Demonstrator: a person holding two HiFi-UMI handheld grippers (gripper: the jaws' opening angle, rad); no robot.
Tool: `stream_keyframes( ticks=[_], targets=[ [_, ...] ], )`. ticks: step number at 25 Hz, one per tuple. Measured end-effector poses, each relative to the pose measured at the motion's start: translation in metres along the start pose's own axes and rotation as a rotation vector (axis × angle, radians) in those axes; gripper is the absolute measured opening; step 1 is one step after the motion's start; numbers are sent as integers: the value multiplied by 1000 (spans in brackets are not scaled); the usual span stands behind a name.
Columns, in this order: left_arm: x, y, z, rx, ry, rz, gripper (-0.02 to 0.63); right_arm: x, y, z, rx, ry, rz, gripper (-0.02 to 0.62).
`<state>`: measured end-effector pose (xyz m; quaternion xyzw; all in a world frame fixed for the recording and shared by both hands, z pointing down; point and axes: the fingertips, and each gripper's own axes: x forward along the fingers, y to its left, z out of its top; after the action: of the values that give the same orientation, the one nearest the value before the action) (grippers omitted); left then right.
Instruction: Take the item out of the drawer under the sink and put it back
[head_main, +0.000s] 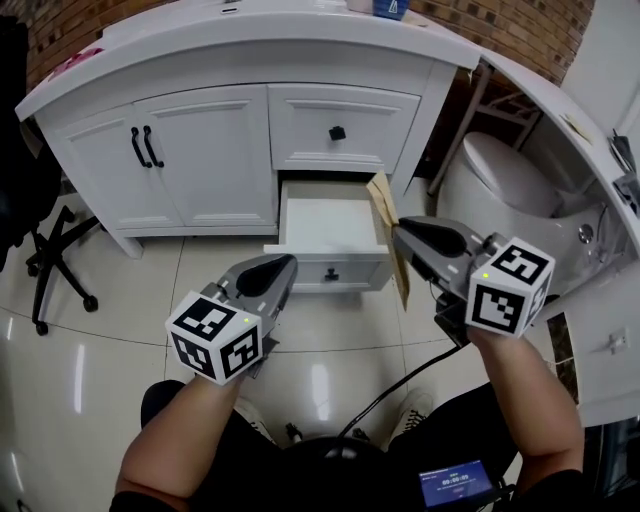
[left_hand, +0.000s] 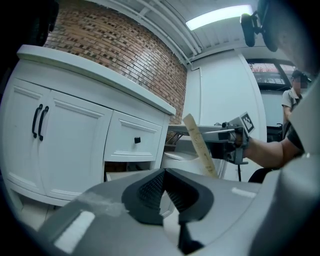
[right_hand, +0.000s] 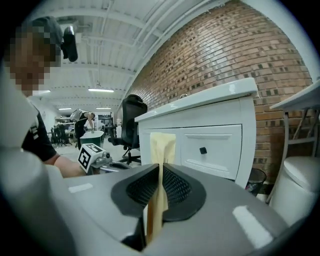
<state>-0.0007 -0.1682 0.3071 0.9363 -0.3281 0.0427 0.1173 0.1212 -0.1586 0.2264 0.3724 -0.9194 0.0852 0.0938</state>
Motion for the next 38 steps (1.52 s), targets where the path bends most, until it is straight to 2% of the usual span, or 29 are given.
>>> stream_keyframes(
  ticks=[6,10,24,38],
  targets=[
    [1,-3,5,6,-13,1,6,-23,-1,-32,90,-16,-11,28],
    [1,-8,5,14,-8,-5,6,-28,-4,-47,105,-2,-17,28],
    [-3,-10,7,62,-8,6,6,-30,-4,-55,113,5,-23,28],
    [-4,-9,2,54,6,8,6,-28,-7,-55,111,4,-32,28]
  ],
)
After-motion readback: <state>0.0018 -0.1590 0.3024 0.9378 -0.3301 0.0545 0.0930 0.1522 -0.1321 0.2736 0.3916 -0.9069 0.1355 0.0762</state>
